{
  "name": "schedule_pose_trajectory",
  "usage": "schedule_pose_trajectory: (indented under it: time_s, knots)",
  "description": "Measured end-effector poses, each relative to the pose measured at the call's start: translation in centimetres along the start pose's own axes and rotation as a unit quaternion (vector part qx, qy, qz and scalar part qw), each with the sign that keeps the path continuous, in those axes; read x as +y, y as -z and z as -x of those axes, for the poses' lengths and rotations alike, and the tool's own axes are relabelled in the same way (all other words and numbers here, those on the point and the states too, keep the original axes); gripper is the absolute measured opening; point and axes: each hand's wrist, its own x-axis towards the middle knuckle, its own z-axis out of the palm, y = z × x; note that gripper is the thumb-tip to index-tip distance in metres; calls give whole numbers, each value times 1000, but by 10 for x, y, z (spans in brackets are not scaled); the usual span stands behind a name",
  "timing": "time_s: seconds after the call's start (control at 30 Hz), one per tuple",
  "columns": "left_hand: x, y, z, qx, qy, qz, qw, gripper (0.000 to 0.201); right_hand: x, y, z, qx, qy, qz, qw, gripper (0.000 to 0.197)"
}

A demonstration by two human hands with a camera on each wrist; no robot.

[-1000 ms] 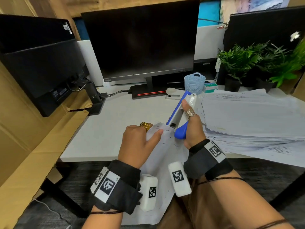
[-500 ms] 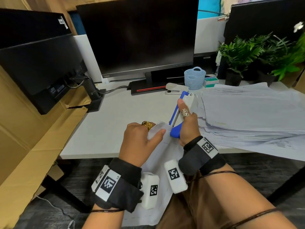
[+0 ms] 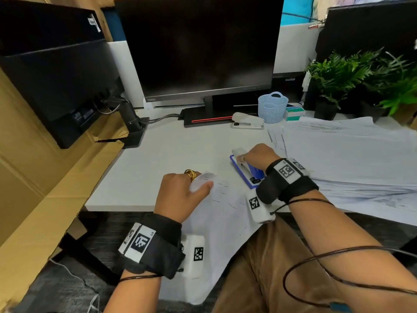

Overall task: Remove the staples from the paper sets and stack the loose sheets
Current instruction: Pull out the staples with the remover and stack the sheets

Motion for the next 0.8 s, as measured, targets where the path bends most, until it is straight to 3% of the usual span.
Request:
schedule_pose_trajectory:
  time_s: [0.17,0.27,0.37,0.4,0.47,0.53,0.63,0.7,0.8]
  knots:
    - [-3,-3,-1,0,7,-1,1000,48,1,-5,4,1,34,162,986,44]
    - [-7,-3,-2,17,-2,-4,1000,50,-1,-1,32,62,137,88,985,48]
    - [-12,0,-5,58,34,11,998,48,-2,-3,72,-2,285,-44,957,26]
    - [-13,0,-7,77,47,27,996,50,1,-6,79,-17,308,-40,950,26]
    - [-7,-1,-10,96,59,73,991,40,11,-12,80,24,330,-25,943,33]
    - [2,1,-10,78,39,144,986,12,17,-10,78,71,337,-69,936,36]
    - [9,2,-9,54,-9,229,972,34,25,-6,84,104,374,-98,916,35]
    - [11,3,-10,68,-46,271,959,30,29,-3,88,130,420,-126,889,33]
    - [13,1,-12,79,-157,297,939,11,37,1,92,168,483,-160,844,30]
